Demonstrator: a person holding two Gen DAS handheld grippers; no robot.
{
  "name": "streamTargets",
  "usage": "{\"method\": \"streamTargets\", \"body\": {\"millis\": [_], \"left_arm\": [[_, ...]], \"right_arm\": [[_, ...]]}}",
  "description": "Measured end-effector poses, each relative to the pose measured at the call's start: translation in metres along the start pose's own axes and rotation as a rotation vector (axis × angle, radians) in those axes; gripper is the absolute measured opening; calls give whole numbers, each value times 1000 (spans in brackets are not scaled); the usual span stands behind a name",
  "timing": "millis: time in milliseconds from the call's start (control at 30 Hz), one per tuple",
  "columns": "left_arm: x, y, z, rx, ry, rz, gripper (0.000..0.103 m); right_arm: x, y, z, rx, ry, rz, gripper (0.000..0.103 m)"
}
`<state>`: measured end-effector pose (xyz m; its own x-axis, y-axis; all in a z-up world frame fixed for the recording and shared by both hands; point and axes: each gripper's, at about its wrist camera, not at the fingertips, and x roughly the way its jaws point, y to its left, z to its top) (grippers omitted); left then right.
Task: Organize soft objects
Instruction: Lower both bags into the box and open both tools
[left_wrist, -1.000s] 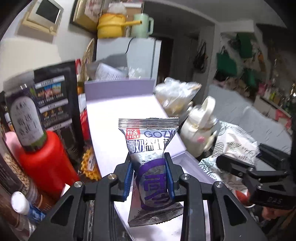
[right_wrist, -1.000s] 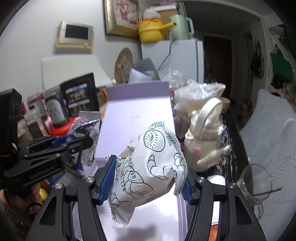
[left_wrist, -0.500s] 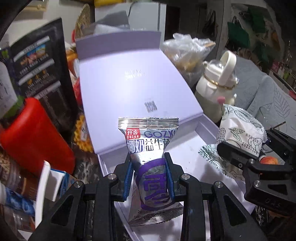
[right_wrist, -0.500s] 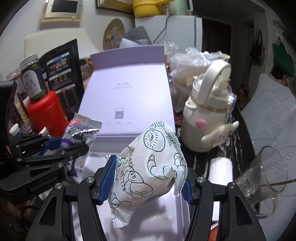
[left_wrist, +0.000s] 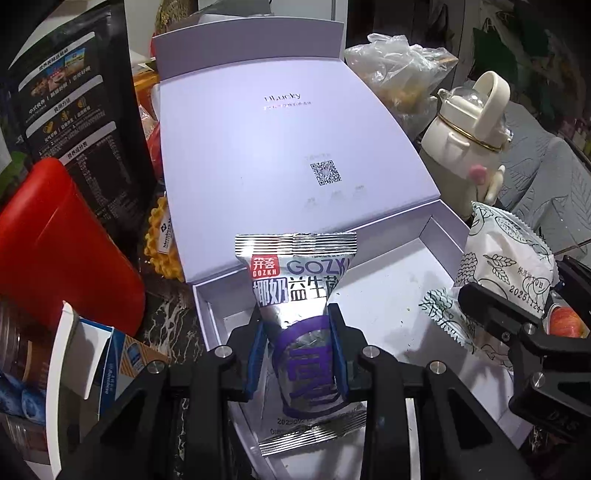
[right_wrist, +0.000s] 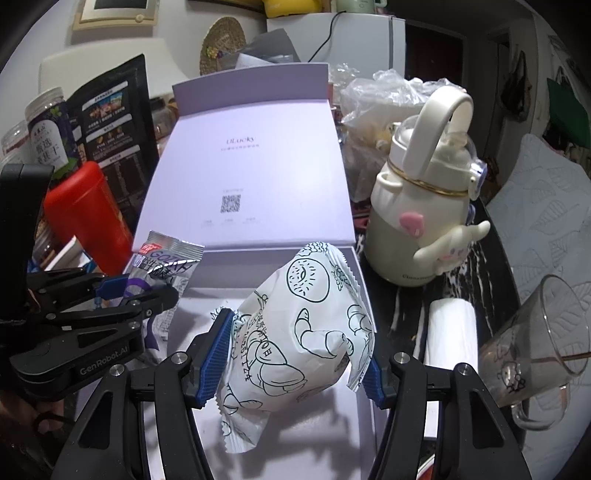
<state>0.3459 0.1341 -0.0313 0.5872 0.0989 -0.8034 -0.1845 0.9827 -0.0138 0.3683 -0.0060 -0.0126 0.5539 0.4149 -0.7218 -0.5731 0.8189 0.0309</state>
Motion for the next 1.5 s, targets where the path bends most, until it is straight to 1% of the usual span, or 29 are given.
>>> {"method": "streamTargets", "body": {"millis": [133,233,333,500,667,733,867,933,1100,1233,1333,1500], "left_arm": [[8,-5,1,8,23,13,32],[18,-7,1,4,68,7,34],[20,-5,3,-12,76,-7,35],[22,-7,3,-2,86,11,36],[21,-8,4,-18,99,15,36],[18,-8,5,-21,87,15,37],[1,-9,7,-6,26,23,37],[-10,-9,7,0,-8,38,37],[-36,-14,6,16,-74,41,38],[-55,-16,8,17,-103,41,39],[-74,-15,8,13,-133,41,40],[-113,-13,6,15,-205,41,41]], "right_arm": [[9,7,-4,-37,38,-2,62],[13,10,-6,-47,50,8,61],[15,8,-7,-48,55,-5,61],[19,3,-8,-32,85,-33,61],[10,2,-4,-34,72,-65,64],[3,3,-1,-38,53,-62,64],[-17,5,6,-54,-3,-78,68],[-25,5,8,-47,-25,-83,70],[-43,7,10,-52,-41,-95,70],[-65,7,12,-40,-65,-108,72],[-85,8,12,-28,-93,-112,74],[-121,13,13,-26,-147,-121,77]]}}
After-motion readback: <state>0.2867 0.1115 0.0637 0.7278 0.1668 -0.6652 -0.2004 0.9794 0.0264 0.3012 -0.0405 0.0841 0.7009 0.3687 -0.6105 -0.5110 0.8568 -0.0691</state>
